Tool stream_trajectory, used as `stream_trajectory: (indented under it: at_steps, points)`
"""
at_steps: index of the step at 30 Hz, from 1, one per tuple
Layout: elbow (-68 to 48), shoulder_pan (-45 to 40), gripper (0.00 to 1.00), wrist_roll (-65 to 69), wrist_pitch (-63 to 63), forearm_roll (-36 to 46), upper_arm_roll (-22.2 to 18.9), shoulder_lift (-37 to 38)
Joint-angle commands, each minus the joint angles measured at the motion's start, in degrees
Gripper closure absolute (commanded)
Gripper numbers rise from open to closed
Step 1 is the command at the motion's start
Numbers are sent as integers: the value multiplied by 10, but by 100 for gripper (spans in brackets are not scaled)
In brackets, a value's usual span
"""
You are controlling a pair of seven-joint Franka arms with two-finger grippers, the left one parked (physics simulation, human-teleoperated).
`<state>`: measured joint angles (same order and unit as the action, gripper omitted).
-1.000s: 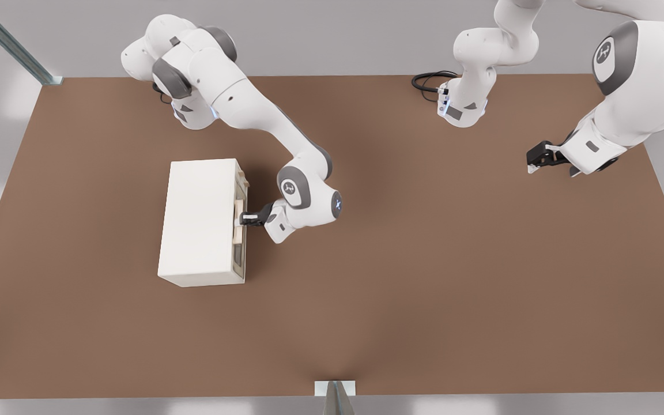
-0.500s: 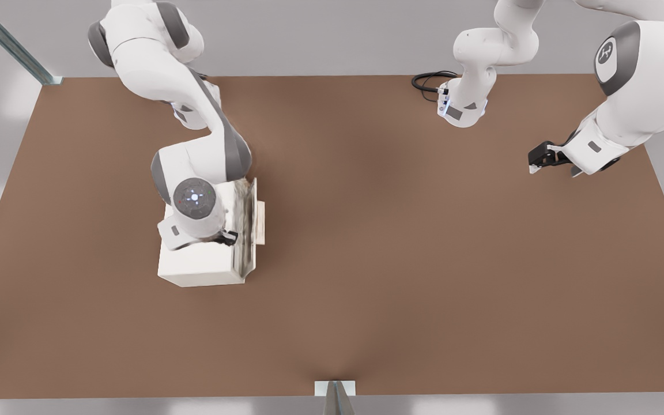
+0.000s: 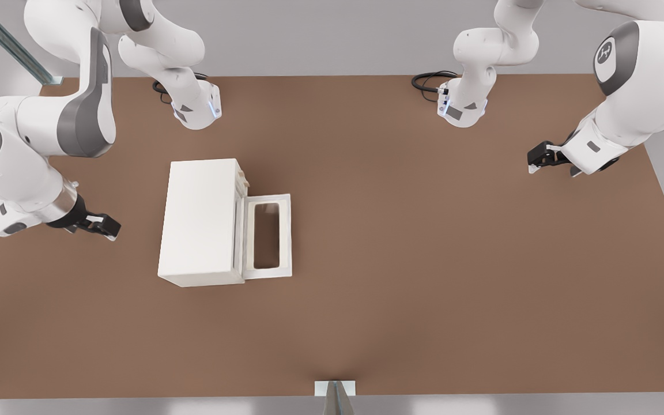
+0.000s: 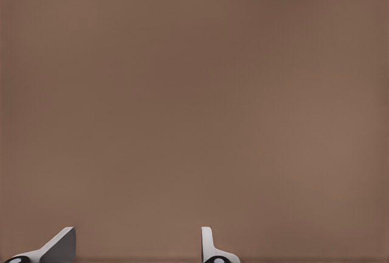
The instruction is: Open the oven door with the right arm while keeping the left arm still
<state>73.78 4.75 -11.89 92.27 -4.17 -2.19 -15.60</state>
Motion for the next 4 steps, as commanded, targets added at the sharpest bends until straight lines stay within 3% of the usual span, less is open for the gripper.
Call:
stream_trajectory:
  at_steps: [1, 4]
  points:
    - [0, 0, 0, 186, 9, 2, 0, 0]
    - [0, 0, 0, 186, 8, 2, 0, 0]
